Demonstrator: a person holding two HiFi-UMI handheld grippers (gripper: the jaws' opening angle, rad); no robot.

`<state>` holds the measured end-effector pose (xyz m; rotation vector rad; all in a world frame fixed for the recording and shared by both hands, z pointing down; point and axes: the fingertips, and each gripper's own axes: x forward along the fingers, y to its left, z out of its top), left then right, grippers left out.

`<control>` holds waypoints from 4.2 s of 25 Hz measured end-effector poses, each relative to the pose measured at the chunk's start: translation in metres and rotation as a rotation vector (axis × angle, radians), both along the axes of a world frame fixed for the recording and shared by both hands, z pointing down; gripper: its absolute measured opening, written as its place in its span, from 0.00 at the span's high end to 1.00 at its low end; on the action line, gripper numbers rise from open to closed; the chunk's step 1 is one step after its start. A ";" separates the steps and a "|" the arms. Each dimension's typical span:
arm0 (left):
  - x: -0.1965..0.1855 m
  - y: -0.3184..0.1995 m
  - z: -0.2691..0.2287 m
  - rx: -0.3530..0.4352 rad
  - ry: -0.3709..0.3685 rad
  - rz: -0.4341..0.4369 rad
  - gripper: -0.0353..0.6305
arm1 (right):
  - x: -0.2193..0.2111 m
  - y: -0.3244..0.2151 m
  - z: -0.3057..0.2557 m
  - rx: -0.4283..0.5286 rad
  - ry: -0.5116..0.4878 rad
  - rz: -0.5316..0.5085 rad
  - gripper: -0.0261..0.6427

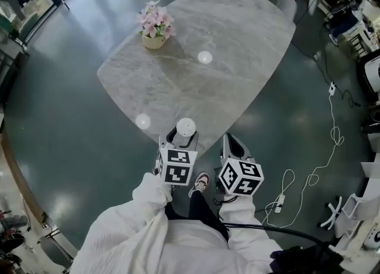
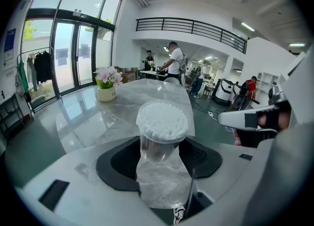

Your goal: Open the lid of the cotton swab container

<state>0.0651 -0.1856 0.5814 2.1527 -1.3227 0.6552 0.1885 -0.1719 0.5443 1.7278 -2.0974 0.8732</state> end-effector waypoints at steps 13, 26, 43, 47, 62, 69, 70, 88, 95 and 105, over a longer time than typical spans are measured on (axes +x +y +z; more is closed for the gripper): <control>0.005 0.007 -0.065 0.051 0.047 0.202 0.58 | -0.032 -0.011 -0.065 0.125 0.014 -0.016 0.87; 0.020 0.001 -0.091 0.066 0.032 0.276 0.58 | -0.022 -0.010 -0.099 0.174 0.038 -0.020 0.87; 0.005 -0.001 -0.083 0.013 -0.030 0.513 0.58 | -0.070 -0.002 -0.105 0.193 -0.060 -0.278 0.84; 0.004 0.004 -0.081 0.021 -0.037 0.549 0.58 | -0.087 0.003 -0.109 0.190 -0.086 -0.378 0.67; 0.004 0.036 -0.076 -0.025 -0.043 0.717 0.58 | -0.123 0.025 -0.108 0.219 -0.016 -0.751 0.53; 0.008 0.050 -0.080 -0.042 -0.024 0.793 0.58 | -0.131 0.036 -0.099 0.210 0.081 -0.880 0.51; 0.008 0.051 -0.080 -0.043 -0.026 0.801 0.58 | -0.132 0.036 -0.099 0.211 0.091 -0.883 0.51; 0.014 0.055 -0.086 -0.016 -0.031 0.852 0.58 | -0.123 0.037 -0.101 0.168 0.065 -0.846 0.53; 0.015 0.055 -0.087 -0.006 -0.022 0.848 0.58 | -0.121 0.035 -0.106 0.108 -0.049 -0.823 0.53; 0.001 0.060 -0.078 -0.070 -0.018 0.854 0.58 | -0.114 0.049 -0.116 0.212 0.045 -0.899 0.53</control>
